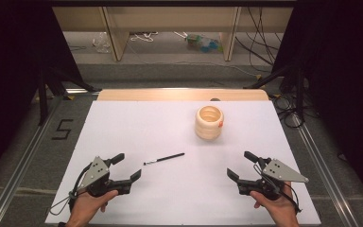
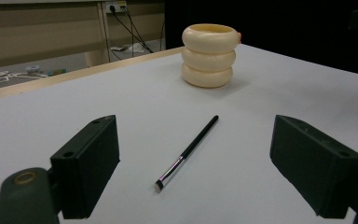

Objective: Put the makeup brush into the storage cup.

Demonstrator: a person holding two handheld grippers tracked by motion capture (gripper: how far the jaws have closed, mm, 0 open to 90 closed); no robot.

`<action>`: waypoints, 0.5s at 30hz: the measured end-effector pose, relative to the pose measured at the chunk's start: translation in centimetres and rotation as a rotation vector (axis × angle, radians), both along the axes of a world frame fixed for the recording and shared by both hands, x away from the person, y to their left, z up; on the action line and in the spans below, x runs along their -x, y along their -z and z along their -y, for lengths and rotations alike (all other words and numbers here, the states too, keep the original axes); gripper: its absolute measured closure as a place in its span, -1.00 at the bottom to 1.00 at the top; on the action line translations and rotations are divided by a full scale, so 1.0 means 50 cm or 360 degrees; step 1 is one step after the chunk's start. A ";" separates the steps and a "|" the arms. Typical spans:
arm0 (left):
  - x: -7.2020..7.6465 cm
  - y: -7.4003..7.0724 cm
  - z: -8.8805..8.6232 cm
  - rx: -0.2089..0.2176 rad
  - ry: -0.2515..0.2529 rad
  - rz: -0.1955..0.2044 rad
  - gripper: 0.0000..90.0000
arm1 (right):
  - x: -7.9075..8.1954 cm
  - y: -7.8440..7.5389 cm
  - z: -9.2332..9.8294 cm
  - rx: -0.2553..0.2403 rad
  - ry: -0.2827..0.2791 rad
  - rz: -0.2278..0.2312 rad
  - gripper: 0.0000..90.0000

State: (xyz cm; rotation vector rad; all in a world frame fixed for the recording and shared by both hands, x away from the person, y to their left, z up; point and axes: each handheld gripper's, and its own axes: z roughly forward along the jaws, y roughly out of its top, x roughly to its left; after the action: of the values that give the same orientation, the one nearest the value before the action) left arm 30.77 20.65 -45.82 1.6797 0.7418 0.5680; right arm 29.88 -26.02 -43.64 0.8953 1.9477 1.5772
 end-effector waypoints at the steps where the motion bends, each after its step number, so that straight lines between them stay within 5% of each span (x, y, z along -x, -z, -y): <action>1: -0.001 -0.001 -0.002 -0.0035 0.0000 0.0014 -0.65 | 0.000 0.000 0.000 0.0012 -0.0003 -0.0015 -0.65; 15: -0.001 0.000 -0.001 -0.0027 -0.0006 -0.0002 -0.65 | 0.000 -0.001 -0.003 0.0037 -0.0050 -0.0028 -0.65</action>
State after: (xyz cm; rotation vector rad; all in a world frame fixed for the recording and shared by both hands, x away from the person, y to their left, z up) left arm 30.84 20.71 -45.81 1.6946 0.7428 0.5771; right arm 29.87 -25.85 -43.60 0.8761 1.9975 1.5661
